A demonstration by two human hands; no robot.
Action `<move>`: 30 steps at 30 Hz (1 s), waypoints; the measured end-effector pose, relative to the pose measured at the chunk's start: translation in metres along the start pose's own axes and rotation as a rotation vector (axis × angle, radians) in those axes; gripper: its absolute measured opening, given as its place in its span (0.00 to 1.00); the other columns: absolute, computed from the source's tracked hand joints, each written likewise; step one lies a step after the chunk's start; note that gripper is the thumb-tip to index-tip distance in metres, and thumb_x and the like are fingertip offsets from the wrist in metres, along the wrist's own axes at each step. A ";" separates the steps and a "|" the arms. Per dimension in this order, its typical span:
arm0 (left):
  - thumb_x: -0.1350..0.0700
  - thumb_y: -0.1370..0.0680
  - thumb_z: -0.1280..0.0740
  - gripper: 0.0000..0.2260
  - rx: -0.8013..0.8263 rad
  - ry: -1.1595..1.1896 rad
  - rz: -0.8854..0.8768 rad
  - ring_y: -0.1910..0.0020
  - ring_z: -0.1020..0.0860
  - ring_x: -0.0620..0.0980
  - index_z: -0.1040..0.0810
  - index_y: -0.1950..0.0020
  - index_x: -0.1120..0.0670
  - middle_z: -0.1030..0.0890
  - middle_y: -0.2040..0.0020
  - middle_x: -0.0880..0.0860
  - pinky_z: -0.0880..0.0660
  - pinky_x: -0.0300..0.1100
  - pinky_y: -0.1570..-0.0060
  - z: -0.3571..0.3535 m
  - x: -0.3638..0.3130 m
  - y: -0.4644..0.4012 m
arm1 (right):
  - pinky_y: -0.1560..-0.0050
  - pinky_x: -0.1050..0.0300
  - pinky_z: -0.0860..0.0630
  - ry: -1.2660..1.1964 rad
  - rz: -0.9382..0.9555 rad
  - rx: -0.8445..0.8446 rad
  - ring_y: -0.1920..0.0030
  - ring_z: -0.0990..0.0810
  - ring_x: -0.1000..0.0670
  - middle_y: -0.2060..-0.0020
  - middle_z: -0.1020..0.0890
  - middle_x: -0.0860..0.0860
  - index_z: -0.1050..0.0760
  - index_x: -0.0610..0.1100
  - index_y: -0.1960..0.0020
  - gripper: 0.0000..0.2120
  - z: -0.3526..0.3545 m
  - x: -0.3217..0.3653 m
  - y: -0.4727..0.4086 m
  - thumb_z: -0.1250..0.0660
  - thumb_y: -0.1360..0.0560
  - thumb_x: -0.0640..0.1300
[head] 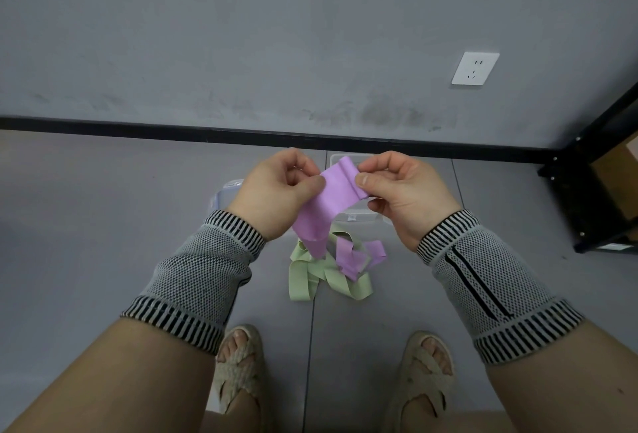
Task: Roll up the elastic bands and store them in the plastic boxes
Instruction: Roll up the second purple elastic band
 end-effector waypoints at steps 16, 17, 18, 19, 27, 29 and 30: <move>0.64 0.25 0.33 0.07 0.083 0.027 0.047 0.57 0.20 0.49 0.20 0.49 0.55 0.17 0.53 0.57 0.24 0.46 0.51 -0.007 0.002 -0.001 | 0.56 0.49 0.26 0.002 0.045 -0.039 0.66 0.26 0.48 0.73 0.24 0.51 0.28 0.44 0.63 0.13 -0.002 -0.002 -0.003 0.31 0.30 0.29; 0.64 0.25 0.33 0.07 0.089 0.037 0.051 0.57 0.20 0.49 0.20 0.48 0.56 0.16 0.53 0.57 0.24 0.45 0.51 -0.007 0.001 0.000 | 0.54 0.47 0.25 -0.001 0.049 -0.039 0.67 0.26 0.48 0.74 0.24 0.52 0.28 0.44 0.64 0.13 -0.003 -0.002 -0.002 0.31 0.30 0.29; 0.64 0.25 0.33 0.07 0.092 0.046 0.054 0.58 0.20 0.49 0.20 0.48 0.56 0.16 0.53 0.57 0.24 0.44 0.52 -0.007 0.001 0.000 | 0.53 0.46 0.24 0.001 0.056 -0.038 0.67 0.25 0.49 0.75 0.24 0.53 0.28 0.44 0.64 0.13 -0.004 -0.002 -0.002 0.30 0.30 0.28; 0.64 0.25 0.33 0.08 0.095 0.058 0.057 0.58 0.20 0.49 0.19 0.48 0.57 0.16 0.53 0.57 0.24 0.44 0.52 -0.007 0.001 0.000 | 0.52 0.45 0.24 0.003 0.062 -0.034 0.67 0.25 0.49 0.74 0.23 0.54 0.28 0.44 0.64 0.14 -0.006 -0.002 -0.001 0.30 0.31 0.28; 0.53 0.30 0.27 0.06 0.051 0.132 0.075 0.61 0.21 0.47 0.19 0.58 0.55 0.17 0.59 0.54 0.24 0.42 0.56 -0.008 0.001 0.000 | 0.53 0.50 0.22 0.157 0.177 0.005 0.63 0.24 0.50 0.68 0.22 0.49 0.27 0.46 0.66 0.15 -0.017 0.007 0.003 0.28 0.33 0.29; 0.53 0.27 0.29 0.06 0.002 0.107 0.066 0.61 0.21 0.47 0.19 0.60 0.54 0.17 0.59 0.54 0.25 0.42 0.57 -0.006 0.001 -0.001 | 0.55 0.55 0.22 0.186 0.193 0.020 0.63 0.24 0.51 0.68 0.22 0.51 0.27 0.47 0.66 0.15 -0.020 0.010 0.005 0.28 0.33 0.29; 0.53 0.26 0.30 0.06 -0.014 0.100 0.067 0.62 0.22 0.47 0.19 0.60 0.54 0.18 0.60 0.54 0.25 0.41 0.58 -0.005 0.001 -0.002 | 0.56 0.56 0.23 0.188 0.194 0.023 0.64 0.24 0.52 0.68 0.22 0.51 0.27 0.47 0.66 0.15 -0.020 0.010 0.006 0.28 0.33 0.29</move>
Point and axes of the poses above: each hand's wrist, its own y-axis away from the middle knuckle, its own z-axis out of the back of the hand, x = y × z, the point moved 8 cm from there along -y, towards the middle knuckle
